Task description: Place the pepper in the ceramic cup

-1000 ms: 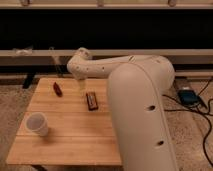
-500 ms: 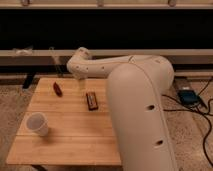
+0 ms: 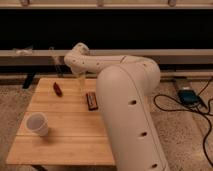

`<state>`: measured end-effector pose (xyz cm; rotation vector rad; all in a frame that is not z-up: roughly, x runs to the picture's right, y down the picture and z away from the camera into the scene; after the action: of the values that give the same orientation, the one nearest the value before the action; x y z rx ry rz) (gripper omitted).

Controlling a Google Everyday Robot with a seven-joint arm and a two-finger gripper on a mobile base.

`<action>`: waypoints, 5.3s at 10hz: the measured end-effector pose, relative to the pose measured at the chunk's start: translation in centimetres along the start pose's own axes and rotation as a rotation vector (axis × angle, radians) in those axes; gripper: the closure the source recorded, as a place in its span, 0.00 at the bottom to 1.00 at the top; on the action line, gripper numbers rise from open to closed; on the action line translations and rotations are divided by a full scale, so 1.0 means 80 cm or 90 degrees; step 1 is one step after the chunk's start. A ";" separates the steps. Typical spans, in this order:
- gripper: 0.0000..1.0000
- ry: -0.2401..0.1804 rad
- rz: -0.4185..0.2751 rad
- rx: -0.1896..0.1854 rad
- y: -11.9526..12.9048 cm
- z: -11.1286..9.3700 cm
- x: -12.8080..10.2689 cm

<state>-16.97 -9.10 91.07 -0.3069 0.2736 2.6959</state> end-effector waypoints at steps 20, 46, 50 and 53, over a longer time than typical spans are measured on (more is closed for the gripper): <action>0.20 0.165 0.209 0.003 0.018 -0.018 -0.021; 0.20 0.316 0.346 -0.064 0.170 -0.088 -0.076; 0.20 0.316 0.346 -0.064 0.169 -0.088 -0.077; 0.20 0.302 0.350 -0.064 0.167 -0.088 -0.076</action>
<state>-15.91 -24.98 87.84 -1.0410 0.4058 3.1410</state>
